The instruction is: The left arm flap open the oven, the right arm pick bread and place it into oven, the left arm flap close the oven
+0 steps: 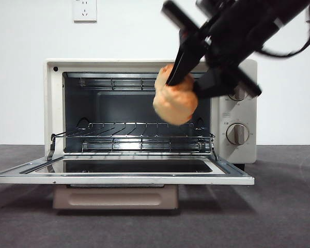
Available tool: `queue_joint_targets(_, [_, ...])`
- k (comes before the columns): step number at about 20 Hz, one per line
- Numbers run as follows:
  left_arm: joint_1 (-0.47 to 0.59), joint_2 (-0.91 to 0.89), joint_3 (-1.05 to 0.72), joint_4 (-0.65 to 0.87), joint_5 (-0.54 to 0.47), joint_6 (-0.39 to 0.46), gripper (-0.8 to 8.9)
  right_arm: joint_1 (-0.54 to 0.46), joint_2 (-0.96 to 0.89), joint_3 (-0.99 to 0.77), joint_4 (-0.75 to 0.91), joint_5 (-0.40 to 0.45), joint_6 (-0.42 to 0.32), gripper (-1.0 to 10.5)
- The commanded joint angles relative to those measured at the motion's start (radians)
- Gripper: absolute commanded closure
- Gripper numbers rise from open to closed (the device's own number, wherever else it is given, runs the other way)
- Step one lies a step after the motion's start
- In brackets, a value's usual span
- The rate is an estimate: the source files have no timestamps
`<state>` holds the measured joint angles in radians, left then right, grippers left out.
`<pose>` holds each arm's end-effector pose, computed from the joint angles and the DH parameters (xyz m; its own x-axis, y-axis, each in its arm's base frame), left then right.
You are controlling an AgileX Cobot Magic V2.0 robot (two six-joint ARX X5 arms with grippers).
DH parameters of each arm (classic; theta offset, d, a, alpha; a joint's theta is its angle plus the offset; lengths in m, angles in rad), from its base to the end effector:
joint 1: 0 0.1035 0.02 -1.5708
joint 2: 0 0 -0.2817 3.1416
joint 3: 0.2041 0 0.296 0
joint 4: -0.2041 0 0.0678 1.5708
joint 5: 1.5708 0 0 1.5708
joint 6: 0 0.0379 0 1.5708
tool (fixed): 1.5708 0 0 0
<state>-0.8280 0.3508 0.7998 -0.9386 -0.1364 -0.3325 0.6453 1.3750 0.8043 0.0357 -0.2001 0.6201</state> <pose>0.0603 -0.0580 0.3306 0.6915 -0.5520 -0.4659 0.5092 0.8300 -0.2276 0.2606 0.2056 0.2202 0.5540 0.6659 -0.4997 -0.3542 0.7317 0.5824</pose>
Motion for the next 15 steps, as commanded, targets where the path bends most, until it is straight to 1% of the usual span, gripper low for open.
queue_joint_targets(1, [-0.009, 0.001, 0.015, 0.011, -0.006, -0.014, 8.06, 0.007, 0.063, 0.022, 0.088, 0.047, 0.058, 8.4])
queue_joint_targets(2, [-0.009, 0.001, 0.015, 0.011, -0.006, -0.018, 8.06, 0.007, 0.09, 0.034, 0.101, 0.066, 0.078, 8.4])
queue_joint_targets(3, [-0.009, 0.001, 0.015, 0.011, -0.005, -0.021, 8.06, 0.007, 0.108, 0.047, 0.101, 0.079, 0.082, 8.4])
queue_joint_targets(7, [-0.009, 0.001, 0.015, 0.01, -0.005, -0.025, 8.06, 0.007, 0.183, 0.128, 0.106, 0.115, 0.08, 8.4])
queue_joint_targets(11, [-0.009, 0.001, 0.015, 0.008, -0.005, -0.026, 8.06, 0.006, 0.221, 0.168, 0.075, 0.212, 0.08, 8.3])
queue_joint_targets(12, [-0.009, 0.001, 0.015, 0.007, -0.005, -0.025, 8.06, 0.006, 0.222, 0.168, 0.076, 0.23, 0.08, 7.9])
queue_joint_targets(15, [-0.009, 0.001, 0.015, 0.008, -0.006, -0.024, 8.06, 0.006, 0.222, 0.168, 0.076, 0.234, 0.08, 6.1])
